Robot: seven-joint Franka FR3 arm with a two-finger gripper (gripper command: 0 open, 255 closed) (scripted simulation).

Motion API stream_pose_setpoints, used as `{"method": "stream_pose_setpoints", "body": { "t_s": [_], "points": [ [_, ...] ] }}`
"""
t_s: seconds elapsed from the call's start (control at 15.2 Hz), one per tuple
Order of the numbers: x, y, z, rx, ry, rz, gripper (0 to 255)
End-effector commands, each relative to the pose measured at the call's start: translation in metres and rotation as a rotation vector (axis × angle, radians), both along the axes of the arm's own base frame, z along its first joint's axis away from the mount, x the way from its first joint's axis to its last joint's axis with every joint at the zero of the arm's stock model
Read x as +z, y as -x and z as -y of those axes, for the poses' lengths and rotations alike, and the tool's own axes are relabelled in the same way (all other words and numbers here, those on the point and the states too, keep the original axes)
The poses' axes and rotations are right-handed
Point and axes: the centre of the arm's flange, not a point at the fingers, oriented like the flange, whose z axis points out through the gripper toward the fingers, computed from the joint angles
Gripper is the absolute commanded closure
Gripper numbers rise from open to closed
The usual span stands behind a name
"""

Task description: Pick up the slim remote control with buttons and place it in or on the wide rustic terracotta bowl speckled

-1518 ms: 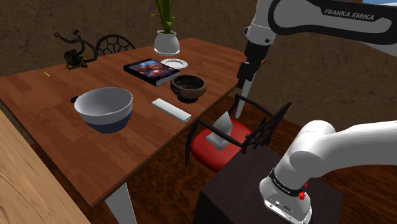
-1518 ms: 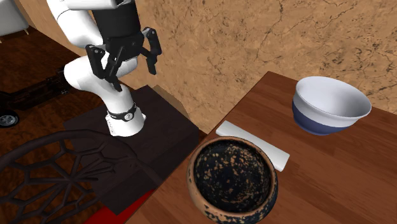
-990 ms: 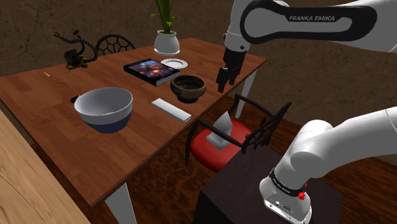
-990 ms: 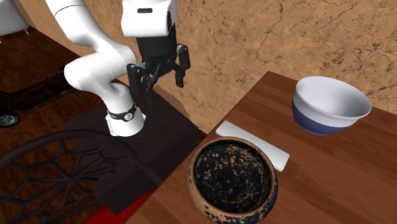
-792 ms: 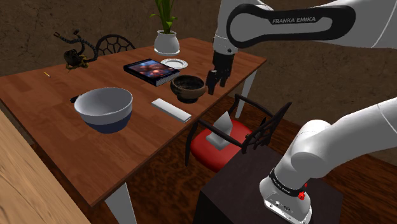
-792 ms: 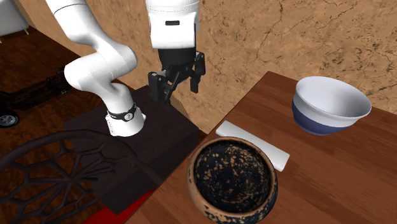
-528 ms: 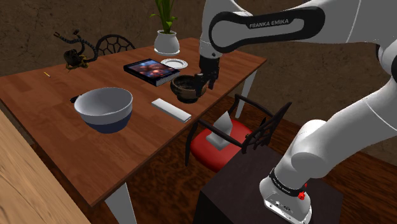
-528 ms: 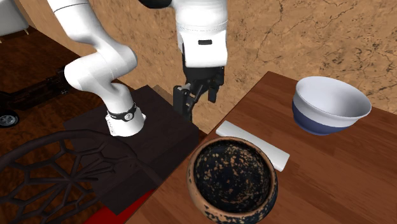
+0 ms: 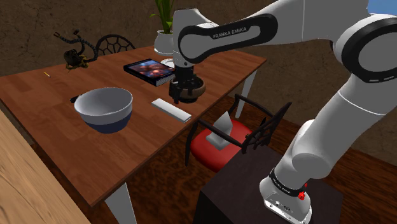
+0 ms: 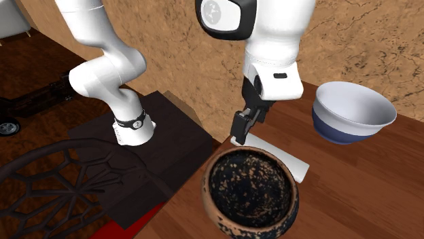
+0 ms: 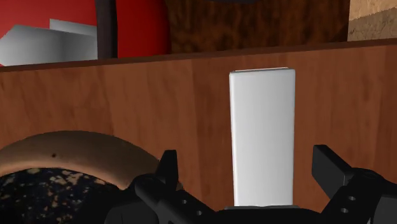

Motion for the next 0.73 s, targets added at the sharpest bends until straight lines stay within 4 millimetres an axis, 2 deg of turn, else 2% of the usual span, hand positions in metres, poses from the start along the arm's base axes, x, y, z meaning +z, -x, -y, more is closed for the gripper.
{"method": "stream_pose_setpoints", "body": {
  "t_s": [0.0, 0.2, 0.66],
  "points": [
    [-0.016, -0.025, -0.013, 0.003, -0.005, 0.01, 0],
    [-0.031, -0.048, -0.033, 0.008, -0.004, 0.005, 0],
    [-0.068, -0.047, -0.032, 0.008, -0.004, 0.005, 0]
  ]
}}
